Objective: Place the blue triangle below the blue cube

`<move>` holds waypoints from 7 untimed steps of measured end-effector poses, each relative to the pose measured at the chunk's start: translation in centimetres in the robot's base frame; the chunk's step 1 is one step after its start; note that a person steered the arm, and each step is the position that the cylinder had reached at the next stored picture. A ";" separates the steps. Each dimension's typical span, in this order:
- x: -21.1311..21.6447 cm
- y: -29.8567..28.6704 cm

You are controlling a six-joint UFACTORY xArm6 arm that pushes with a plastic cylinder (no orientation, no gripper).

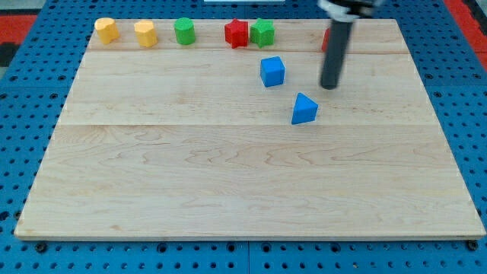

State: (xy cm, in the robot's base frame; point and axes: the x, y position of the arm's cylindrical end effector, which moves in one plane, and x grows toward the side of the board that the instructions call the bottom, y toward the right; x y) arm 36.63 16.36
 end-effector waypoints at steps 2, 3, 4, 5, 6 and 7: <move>4.5 -1.7; 5.7 -1.8; 5.7 -4.7; 5.7 -7.9; 5.7 -9.8; 5.8 -7.9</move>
